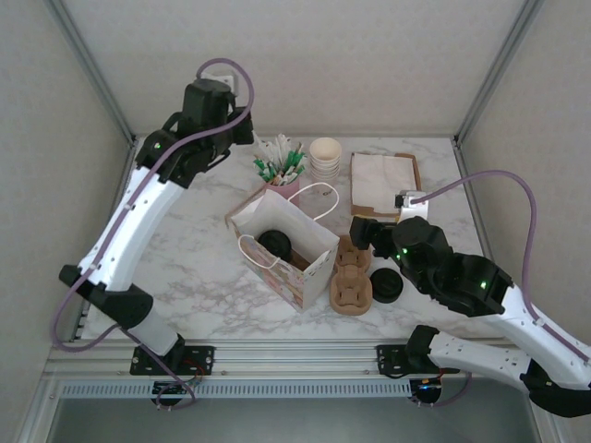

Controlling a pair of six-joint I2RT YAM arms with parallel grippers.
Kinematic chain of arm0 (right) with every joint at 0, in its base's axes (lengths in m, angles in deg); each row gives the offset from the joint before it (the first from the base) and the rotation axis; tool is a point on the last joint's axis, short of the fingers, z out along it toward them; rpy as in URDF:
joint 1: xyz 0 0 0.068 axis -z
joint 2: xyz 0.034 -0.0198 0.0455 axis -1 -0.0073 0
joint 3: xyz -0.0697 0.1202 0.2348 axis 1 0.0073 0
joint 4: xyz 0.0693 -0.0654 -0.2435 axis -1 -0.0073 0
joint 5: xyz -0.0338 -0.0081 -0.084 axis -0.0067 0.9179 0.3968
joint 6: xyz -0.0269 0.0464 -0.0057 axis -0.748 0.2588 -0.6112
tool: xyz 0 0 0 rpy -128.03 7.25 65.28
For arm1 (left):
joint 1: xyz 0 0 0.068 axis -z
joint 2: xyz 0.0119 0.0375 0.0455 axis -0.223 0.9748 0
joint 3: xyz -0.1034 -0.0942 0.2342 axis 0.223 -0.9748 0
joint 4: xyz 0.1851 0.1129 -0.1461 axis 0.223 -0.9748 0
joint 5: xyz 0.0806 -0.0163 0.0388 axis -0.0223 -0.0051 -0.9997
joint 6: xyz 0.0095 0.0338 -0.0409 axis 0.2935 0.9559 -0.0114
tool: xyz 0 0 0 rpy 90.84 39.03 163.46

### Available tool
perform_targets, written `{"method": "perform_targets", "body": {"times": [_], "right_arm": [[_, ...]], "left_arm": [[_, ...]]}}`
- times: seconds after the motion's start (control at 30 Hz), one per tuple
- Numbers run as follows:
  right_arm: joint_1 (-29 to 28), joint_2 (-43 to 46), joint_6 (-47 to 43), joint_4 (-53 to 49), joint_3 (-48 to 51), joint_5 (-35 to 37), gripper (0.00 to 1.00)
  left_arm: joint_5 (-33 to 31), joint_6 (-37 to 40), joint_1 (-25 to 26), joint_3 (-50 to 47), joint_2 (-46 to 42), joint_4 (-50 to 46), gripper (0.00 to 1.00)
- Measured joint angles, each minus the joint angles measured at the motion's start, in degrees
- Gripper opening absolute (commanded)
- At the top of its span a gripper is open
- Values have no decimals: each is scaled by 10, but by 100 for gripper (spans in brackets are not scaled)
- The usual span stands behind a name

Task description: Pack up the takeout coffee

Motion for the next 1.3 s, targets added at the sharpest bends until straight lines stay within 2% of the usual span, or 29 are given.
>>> {"method": "perform_targets", "body": {"times": [0.23,0.4,0.53,0.77,0.9,1.03,1.3], "right_arm": [[0,0,-1,0,4,0,93],[0,0,-8,0,6,0,93],[0,0,-17,0,7,0,93],[0,0,-32,1,7,0,93],[0,-4,-39,1,7,0,93],[0,-16,-40,0,5,-1,93],[0,-24,-40,0,3,-2,93]], "left_arm": [[-22,11,0,126,80,-21,0],[-18,25,0,144,69,-46,0],[28,40,0,144,33,-84,0],[154,41,7,131,-108,-132,0],[211,42,41,131,-161,-166,0],[237,44,68,108,-165,-203,0],[242,59,107,-16,-127,-229,0]]}}
